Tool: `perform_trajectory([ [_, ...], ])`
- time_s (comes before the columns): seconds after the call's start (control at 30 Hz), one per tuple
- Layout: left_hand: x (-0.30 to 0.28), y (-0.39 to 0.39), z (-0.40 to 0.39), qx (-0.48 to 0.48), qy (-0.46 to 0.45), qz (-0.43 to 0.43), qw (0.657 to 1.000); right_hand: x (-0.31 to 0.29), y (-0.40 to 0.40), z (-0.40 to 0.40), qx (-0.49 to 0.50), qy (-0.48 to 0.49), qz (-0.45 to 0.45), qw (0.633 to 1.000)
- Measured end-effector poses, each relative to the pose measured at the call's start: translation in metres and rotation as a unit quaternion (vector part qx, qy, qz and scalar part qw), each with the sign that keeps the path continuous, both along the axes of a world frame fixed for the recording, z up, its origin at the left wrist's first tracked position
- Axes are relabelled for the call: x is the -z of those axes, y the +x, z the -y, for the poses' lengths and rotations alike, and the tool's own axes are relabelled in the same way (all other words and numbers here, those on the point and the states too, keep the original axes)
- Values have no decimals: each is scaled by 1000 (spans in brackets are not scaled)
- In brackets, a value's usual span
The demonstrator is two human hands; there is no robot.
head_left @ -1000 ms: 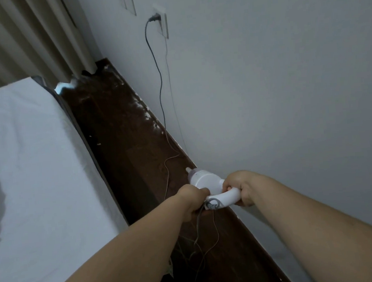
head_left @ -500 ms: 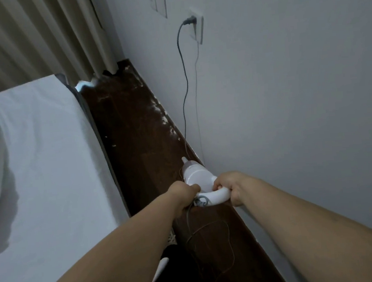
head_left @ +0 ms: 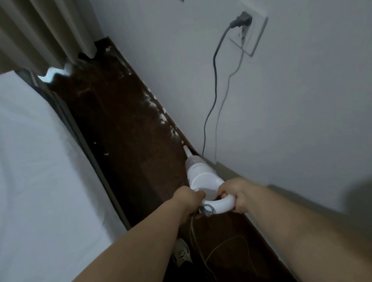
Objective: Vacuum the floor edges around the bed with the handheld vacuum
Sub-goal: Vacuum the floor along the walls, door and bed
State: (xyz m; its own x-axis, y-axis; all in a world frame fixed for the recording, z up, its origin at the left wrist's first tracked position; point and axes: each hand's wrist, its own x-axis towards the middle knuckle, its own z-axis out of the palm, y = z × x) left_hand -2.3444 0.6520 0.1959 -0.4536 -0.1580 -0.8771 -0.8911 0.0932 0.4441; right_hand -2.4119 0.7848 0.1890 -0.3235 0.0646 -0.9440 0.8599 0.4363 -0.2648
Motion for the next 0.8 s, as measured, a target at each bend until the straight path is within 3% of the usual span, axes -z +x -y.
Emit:
perform_trajectory([
  [0.2, 6, -44, 60, -20, 16, 9, 1000, 10, -46, 62, -12, 9, 3, 1000],
  [0.8, -3, -112, 108, -37, 4, 24, 999, 15, -122, 113, -48, 2, 9, 999],
])
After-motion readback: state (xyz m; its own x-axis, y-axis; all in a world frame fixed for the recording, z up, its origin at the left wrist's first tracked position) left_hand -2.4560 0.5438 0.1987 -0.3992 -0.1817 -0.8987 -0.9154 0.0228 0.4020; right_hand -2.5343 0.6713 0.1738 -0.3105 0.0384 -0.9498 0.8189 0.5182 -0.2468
